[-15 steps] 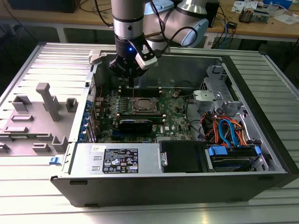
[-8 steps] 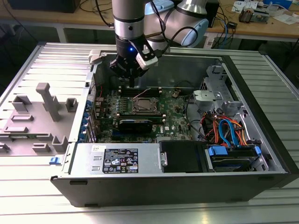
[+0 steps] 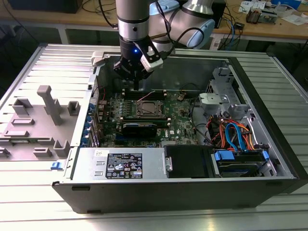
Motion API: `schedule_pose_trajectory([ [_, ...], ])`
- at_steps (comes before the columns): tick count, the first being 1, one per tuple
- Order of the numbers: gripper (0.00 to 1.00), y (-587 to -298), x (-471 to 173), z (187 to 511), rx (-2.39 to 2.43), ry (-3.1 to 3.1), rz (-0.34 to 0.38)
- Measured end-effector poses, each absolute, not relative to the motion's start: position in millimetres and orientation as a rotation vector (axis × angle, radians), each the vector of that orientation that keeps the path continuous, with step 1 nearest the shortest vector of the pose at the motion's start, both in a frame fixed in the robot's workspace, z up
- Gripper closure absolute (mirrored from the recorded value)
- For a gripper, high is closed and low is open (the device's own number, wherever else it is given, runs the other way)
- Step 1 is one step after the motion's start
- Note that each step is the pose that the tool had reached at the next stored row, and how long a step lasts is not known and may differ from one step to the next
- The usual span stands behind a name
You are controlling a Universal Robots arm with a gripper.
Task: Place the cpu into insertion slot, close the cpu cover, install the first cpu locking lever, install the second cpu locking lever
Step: 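Install the first cpu locking lever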
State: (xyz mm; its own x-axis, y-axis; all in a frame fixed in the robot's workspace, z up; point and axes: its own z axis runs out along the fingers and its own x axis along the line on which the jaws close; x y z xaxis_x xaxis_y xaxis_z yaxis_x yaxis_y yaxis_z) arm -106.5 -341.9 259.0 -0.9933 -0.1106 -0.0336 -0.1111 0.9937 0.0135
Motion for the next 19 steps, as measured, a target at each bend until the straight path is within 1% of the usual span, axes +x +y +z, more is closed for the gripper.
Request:
schedule_pose_trajectory([
  [19,0.89,-341.9,-91.1,253.1,-0.134,3.106,0.023],
])
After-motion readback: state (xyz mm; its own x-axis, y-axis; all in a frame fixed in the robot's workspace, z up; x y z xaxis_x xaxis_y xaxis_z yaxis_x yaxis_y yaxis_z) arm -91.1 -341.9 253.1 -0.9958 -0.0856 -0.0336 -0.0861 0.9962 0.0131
